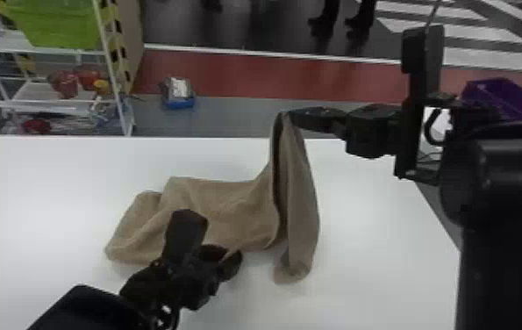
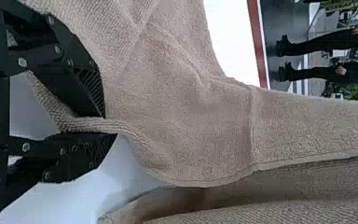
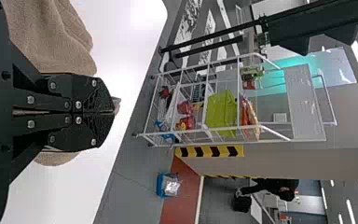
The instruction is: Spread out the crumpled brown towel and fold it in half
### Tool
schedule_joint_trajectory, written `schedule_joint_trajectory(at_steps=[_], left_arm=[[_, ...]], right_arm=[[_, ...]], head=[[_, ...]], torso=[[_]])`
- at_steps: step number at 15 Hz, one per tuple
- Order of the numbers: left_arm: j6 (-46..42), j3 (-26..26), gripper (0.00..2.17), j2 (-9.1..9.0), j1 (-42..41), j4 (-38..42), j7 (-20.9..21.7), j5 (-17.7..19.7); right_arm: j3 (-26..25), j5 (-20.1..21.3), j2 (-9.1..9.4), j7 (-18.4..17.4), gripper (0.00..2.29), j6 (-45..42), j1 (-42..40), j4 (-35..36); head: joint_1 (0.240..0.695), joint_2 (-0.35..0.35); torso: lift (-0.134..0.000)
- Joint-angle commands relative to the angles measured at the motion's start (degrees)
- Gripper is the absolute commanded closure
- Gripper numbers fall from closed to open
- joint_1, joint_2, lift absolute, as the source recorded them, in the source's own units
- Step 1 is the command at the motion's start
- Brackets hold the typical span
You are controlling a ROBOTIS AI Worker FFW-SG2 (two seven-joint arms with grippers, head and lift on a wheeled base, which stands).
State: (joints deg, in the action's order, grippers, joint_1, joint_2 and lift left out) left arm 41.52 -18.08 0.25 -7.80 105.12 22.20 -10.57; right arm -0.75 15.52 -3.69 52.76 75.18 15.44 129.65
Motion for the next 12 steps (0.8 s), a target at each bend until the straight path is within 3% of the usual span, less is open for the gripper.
schedule_joint_trajectory(at_steps=[1, 3, 6, 12], left_arm=[[-0.43, 2.88, 1.06, 0.02, -1.96, 4.39, 1.62, 0.29], [0.10, 7.80, 1.06, 0.02, -3.89, 10.72, 5.31, 2.31], [6.25, 14.65, 1.06, 0.02, -3.02, 17.67, 7.86, 2.48], [19.26, 21.77, 1.06, 0.10, 8.15, 20.48, 12.87, 0.46]], right_arm=[[-1.27, -0.14, -0.44, 0.06, 2.01, -0.34, -0.50, 0.25], [-3.56, -1.11, -1.32, 0.15, 2.01, -1.75, -0.50, 0.17], [-4.97, -1.90, -4.48, 0.85, 2.01, -5.26, -1.38, -0.27], [-3.38, 4.43, -7.91, 3.31, 2.01, -22.84, -3.57, -3.00]], head=[[0.695, -0.148], [0.695, -0.146], [0.695, -0.130], [0.655, -0.055]], torso=[[-0.123], [-0.123], [-0.123], [-0.123]])
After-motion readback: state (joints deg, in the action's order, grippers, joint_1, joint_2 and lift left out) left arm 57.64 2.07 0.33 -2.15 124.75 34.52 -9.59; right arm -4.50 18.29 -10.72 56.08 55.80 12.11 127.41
